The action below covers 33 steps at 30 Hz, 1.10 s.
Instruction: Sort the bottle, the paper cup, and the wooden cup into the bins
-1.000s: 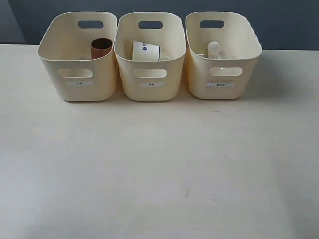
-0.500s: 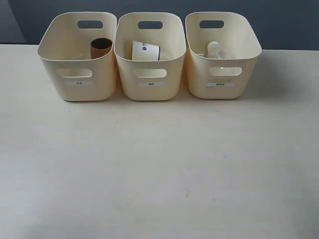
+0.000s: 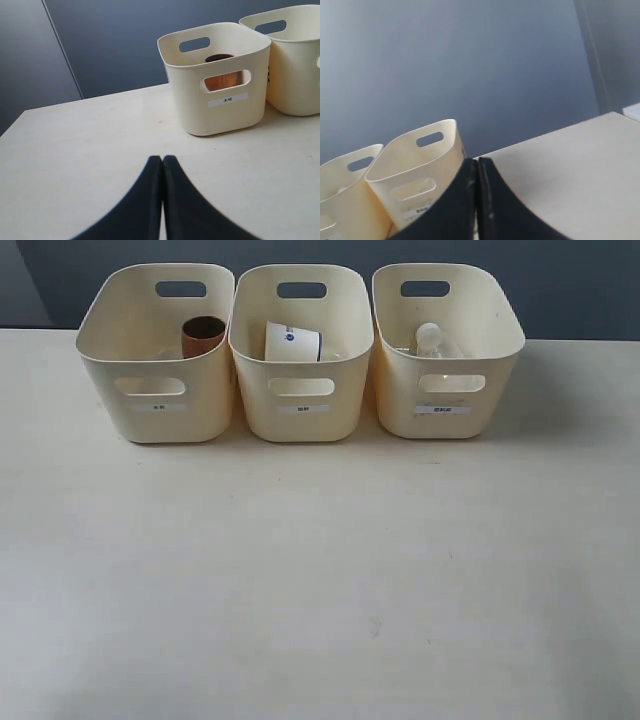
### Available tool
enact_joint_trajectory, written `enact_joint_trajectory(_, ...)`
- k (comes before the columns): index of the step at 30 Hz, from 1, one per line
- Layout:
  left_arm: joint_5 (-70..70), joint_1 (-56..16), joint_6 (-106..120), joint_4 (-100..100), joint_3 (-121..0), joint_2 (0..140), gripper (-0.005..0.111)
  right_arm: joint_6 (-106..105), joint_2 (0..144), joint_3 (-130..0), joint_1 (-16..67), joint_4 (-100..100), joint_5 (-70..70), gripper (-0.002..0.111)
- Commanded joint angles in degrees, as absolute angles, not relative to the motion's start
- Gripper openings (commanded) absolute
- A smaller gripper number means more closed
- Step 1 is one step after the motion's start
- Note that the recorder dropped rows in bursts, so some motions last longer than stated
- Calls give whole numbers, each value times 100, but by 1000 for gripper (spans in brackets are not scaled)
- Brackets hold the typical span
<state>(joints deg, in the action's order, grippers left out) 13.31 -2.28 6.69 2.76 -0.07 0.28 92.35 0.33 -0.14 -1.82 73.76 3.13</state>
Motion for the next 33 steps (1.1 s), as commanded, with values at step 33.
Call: enact_joint_trajectory(33, 1326, -247, 658, 254, 0, 0, 0, 1342, 0, 0, -261, 878, 373, -1)
